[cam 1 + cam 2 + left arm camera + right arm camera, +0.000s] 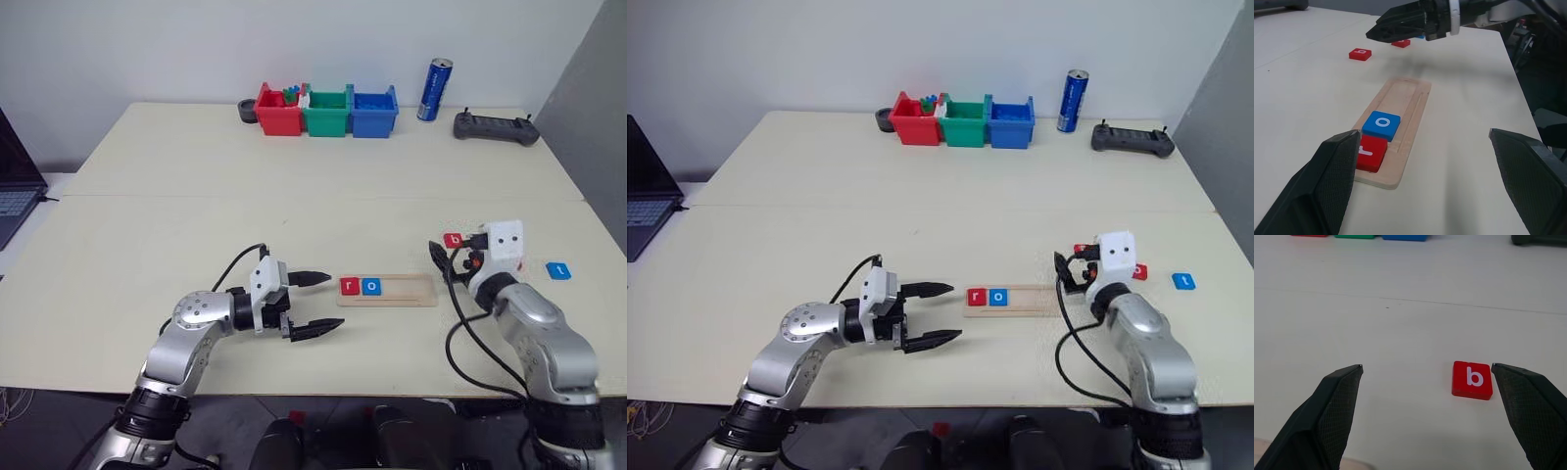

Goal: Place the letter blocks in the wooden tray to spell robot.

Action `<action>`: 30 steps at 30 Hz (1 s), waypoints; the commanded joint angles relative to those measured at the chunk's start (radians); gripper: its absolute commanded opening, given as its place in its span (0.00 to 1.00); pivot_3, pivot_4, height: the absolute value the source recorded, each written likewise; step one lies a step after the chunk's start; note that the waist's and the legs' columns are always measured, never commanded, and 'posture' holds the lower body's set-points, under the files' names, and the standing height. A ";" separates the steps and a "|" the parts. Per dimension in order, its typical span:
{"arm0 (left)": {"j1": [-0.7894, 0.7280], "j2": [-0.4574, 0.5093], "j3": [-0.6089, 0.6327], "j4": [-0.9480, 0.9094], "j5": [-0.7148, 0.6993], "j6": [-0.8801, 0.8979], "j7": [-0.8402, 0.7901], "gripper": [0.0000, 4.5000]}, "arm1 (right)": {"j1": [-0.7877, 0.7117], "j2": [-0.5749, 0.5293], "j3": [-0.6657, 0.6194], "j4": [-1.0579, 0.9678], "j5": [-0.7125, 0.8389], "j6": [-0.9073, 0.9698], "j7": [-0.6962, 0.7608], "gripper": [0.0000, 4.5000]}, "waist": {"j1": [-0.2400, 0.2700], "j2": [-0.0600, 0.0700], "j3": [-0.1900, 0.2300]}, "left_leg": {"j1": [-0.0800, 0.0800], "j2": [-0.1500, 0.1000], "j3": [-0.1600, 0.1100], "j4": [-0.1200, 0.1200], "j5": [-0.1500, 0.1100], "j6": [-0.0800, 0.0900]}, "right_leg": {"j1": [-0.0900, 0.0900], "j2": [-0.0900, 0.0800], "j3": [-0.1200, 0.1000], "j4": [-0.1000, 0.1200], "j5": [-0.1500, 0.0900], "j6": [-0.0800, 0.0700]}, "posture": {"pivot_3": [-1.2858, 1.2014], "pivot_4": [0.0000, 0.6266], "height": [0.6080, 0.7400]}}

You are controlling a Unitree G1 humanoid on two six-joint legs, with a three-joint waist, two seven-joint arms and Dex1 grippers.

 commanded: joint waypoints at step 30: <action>0.004 0.021 0.007 -0.043 -0.011 0.003 0.012 1.00 | -0.182 0.043 -0.057 0.428 -0.084 -0.124 -0.056 0.87 | -0.004 0.000 0.000 | 0.000 0.000 0.000 0.000 0.000 0.000 | 0.000 0.000 0.000 0.000 0.000 0.000 | 0.52 0.24 1.00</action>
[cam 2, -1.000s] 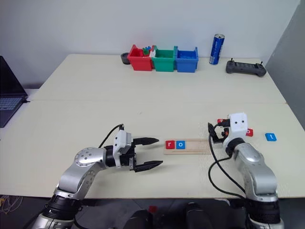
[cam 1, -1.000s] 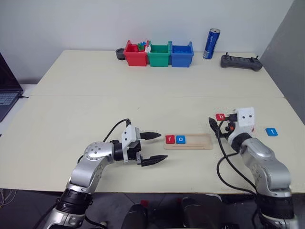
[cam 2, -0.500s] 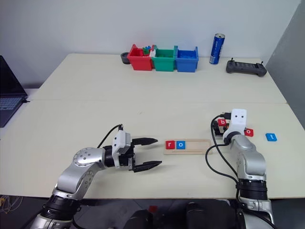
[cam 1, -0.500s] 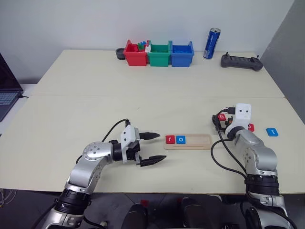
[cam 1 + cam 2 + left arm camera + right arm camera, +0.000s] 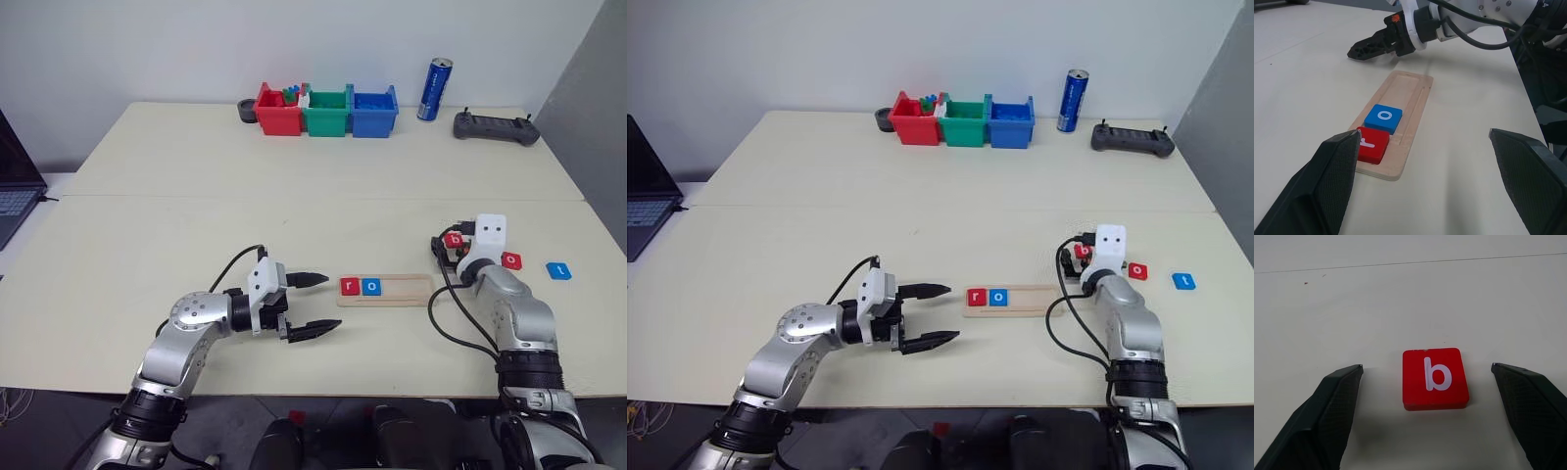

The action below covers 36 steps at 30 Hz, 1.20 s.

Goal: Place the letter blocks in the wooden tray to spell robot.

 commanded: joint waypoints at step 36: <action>-0.012 0.003 -0.007 -0.053 -0.022 0.022 0.012 1.00 | 0.446 0.039 -0.005 -0.882 0.060 0.733 -0.024 0.64 | 0.002 0.002 -0.002 | 0.000 0.001 0.000 -0.001 0.000 0.000 | 0.000 0.001 0.000 -0.001 -0.001 0.000 | 0.52 0.24 1.00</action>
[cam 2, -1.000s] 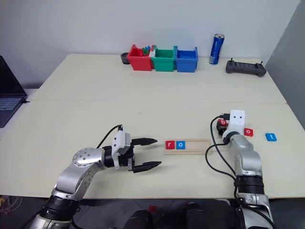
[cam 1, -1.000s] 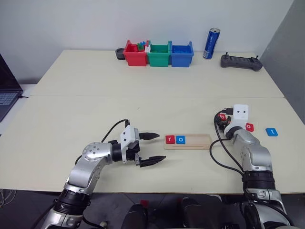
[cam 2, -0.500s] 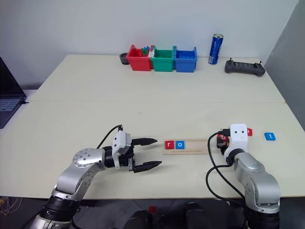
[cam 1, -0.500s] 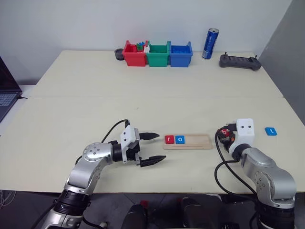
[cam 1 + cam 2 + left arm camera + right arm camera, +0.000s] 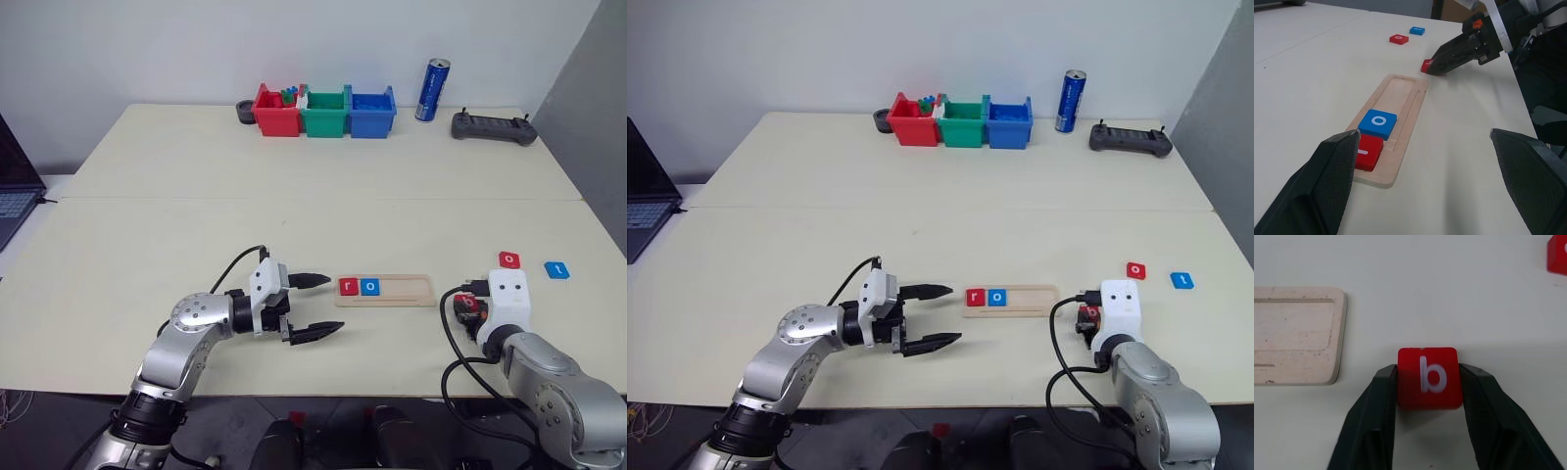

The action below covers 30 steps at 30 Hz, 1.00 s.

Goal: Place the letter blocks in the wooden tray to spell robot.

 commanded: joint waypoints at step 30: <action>-0.024 -0.017 -0.019 0.013 -0.006 -0.033 -0.019 1.00 | -0.018 -0.735 0.021 0.691 0.001 -1.224 1.121 0.99 | -0.003 -0.006 0.004 | 0.001 0.000 0.003 0.001 0.000 0.000 | 0.001 0.000 0.002 -0.001 0.000 0.000 | 0.52 0.24 1.00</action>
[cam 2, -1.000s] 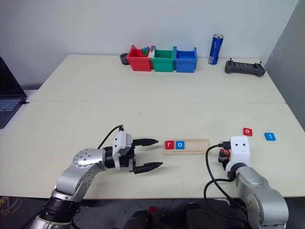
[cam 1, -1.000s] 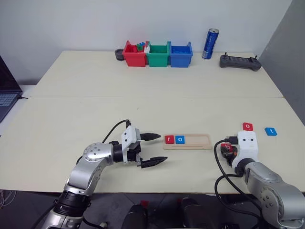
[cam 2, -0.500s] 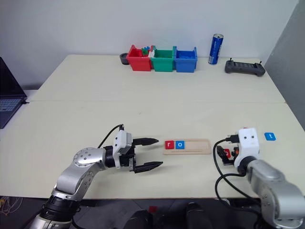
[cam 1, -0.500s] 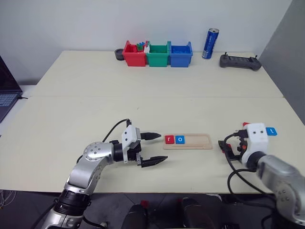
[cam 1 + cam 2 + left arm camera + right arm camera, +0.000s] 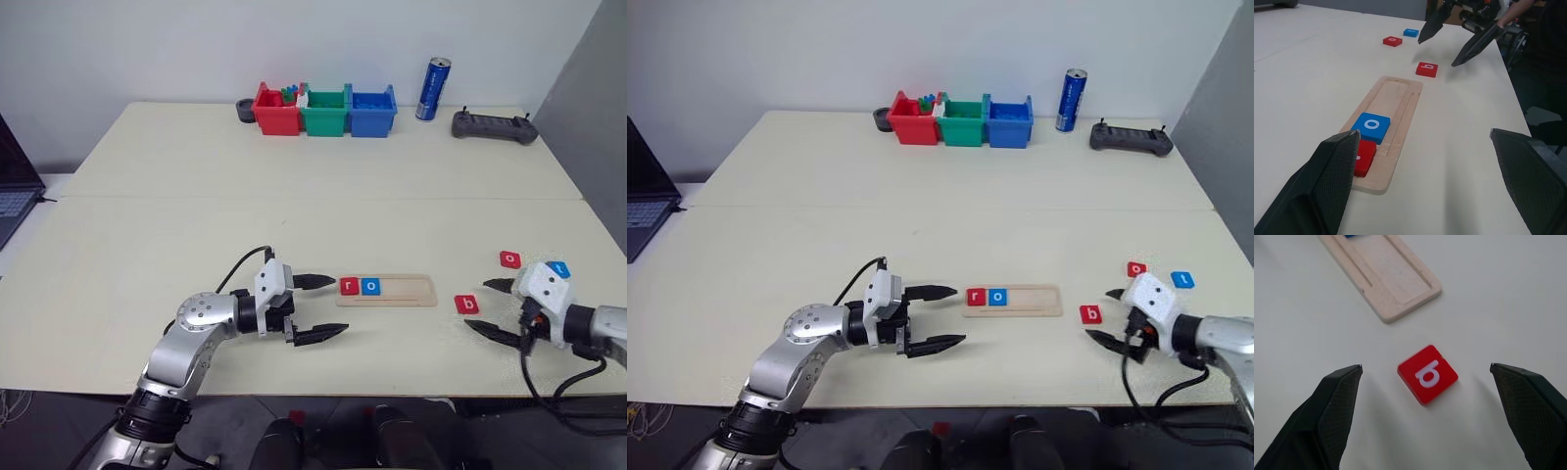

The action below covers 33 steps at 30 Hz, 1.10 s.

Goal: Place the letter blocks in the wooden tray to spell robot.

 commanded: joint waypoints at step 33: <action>-0.022 0.003 0.003 -0.005 -0.001 -0.024 -0.001 1.00 | -0.327 0.039 0.213 0.612 -0.112 -0.447 0.308 0.72 | 0.006 0.000 0.000 | 0.001 -0.001 -0.001 0.001 0.000 0.000 | 0.002 -0.001 0.000 0.001 0.000 0.000 | 0.52 0.24 1.00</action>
